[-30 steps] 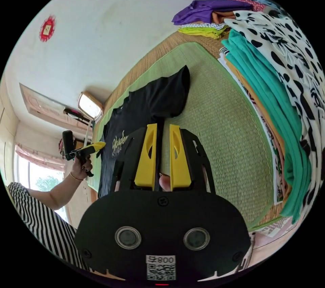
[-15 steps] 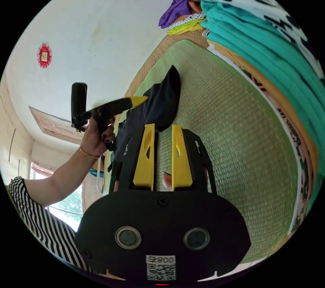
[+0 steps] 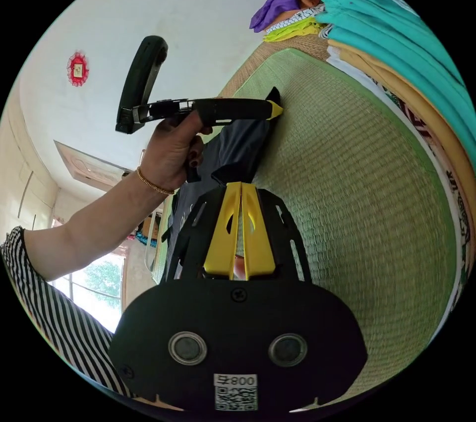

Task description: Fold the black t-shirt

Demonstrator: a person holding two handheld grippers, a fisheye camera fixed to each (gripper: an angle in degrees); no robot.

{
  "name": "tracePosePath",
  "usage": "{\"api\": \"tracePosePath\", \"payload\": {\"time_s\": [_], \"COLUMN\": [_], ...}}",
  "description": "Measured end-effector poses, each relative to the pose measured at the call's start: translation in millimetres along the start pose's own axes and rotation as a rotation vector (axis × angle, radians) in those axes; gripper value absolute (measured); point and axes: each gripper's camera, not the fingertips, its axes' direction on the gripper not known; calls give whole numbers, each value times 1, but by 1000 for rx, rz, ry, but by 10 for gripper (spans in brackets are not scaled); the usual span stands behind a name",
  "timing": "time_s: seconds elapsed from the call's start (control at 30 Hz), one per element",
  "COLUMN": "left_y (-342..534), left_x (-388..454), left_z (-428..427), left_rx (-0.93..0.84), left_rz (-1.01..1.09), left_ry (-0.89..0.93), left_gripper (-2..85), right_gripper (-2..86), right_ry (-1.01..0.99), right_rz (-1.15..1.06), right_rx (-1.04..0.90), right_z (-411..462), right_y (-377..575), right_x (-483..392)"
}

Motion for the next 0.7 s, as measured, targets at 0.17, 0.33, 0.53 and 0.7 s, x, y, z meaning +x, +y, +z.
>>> {"api": "tracePosePath", "payload": {"time_s": [0.17,0.33,0.53,0.7], "left_y": [-8,7,56,106], "left_x": [-29,-84,-160,-203], "left_z": [-2,-22,-34,-29], "left_rx": [81,233,445,550], "left_rz": [-83,-235,-445,-563], "left_ry": [67,252,507,620], "left_gripper": [21,17,16,15], "right_gripper": [0,-1,-1,0], "right_ry": [-30,-24,1,-52], "right_rz": [-34,-86,-233,-354], "right_rx": [-1,33,135,126], "right_z": [2,-6,-24,-17], "right_y": [5,7,17,26], "right_x": [-3,-10,-41,-70]}}
